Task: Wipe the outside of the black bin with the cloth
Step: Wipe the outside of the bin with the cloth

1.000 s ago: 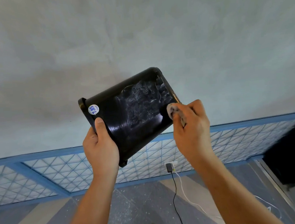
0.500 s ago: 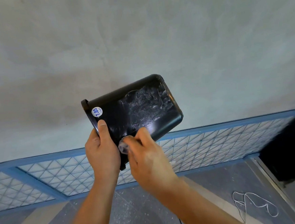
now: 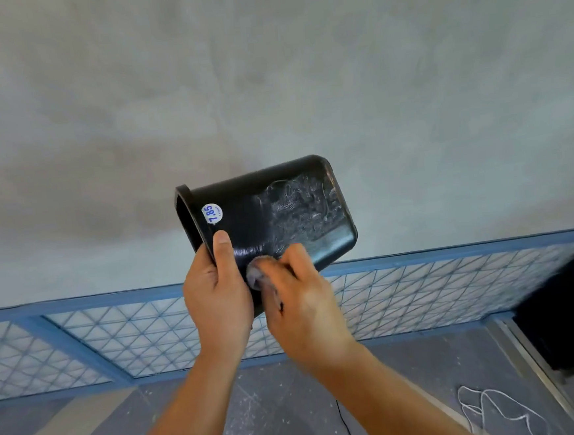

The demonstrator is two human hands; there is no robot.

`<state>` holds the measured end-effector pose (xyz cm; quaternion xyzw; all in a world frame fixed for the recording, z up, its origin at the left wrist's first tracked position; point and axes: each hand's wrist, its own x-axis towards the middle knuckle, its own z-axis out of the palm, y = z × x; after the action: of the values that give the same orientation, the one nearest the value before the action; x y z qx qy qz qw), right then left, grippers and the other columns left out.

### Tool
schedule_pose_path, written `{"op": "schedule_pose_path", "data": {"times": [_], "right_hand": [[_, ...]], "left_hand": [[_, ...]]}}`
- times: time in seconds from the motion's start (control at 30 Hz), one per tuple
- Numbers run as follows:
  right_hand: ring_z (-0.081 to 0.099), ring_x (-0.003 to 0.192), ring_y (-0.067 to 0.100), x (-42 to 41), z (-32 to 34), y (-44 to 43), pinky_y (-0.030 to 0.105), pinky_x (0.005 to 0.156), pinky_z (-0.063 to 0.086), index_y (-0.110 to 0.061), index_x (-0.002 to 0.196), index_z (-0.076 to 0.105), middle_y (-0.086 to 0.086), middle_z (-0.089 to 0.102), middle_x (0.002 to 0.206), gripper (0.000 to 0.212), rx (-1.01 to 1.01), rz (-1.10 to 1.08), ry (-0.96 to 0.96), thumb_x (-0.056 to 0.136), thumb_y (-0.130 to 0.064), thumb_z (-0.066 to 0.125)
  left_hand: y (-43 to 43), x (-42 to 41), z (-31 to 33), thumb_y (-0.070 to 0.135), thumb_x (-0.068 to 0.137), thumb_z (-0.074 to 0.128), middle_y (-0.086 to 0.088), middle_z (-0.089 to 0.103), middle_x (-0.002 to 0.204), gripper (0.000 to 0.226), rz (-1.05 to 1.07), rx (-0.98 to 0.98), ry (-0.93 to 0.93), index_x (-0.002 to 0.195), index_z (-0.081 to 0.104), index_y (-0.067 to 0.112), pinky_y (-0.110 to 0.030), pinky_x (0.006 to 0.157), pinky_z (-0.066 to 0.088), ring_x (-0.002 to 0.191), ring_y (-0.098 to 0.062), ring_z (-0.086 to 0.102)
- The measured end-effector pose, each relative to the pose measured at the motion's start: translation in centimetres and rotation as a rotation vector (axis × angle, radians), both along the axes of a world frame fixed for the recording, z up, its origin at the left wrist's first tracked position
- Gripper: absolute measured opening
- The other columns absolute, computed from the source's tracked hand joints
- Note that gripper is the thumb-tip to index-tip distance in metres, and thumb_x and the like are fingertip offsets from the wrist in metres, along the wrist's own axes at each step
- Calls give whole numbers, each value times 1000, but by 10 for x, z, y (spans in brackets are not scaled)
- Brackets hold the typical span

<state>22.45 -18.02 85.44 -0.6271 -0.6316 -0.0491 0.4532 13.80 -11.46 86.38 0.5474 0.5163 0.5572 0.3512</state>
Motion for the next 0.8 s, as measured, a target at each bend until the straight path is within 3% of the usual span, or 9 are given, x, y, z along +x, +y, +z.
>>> {"op": "schedule_pose_path", "data": {"times": [0.1, 0.3, 0.4, 0.63, 0.8], "right_hand": [[53, 67, 22, 15, 13, 17, 41, 55, 53, -7, 111, 72, 8, 49, 98, 18, 64, -77, 38, 98, -7, 59], [51, 68, 14, 0, -7, 0, 33, 56, 52, -9, 115, 71, 3, 46, 100, 20, 73, -5, 35, 99, -6, 60], [50, 66, 13, 2, 0, 6, 31, 55, 52, -8, 112, 72, 4, 47, 99, 17, 84, 4, 38, 99, -5, 61], [53, 65, 24, 29, 53, 55, 42, 56, 54, -8, 110, 73, 9, 50, 100, 21, 152, -156, 35, 92, 1, 66], [50, 68, 15, 7, 7, 16, 33, 58, 53, -9, 112, 71, 4, 47, 102, 18, 94, -39, -57, 98, -4, 61]], "left_hand": [[-8, 0, 4, 40, 111, 49, 9, 62, 61, 40, -7, 63, 39, 73, 57, 29, -12, 55, 40, 62, 1, 59], [-2, -5, 12, 37, 111, 48, -4, 61, 65, 43, 11, 88, 44, 75, 59, 16, -14, 54, 40, 59, -1, 56], [0, -7, 14, 38, 110, 47, 2, 62, 65, 40, -5, 102, 86, 77, 60, 19, -11, 55, 41, 62, 0, 59], [-7, -6, 8, 39, 110, 48, 5, 59, 62, 40, -63, 87, 132, 73, 57, 25, -13, 55, 40, 62, -1, 58], [1, -11, 10, 37, 110, 47, 0, 59, 61, 44, -38, 92, 104, 71, 57, 19, -16, 54, 42, 60, -3, 58]]}}
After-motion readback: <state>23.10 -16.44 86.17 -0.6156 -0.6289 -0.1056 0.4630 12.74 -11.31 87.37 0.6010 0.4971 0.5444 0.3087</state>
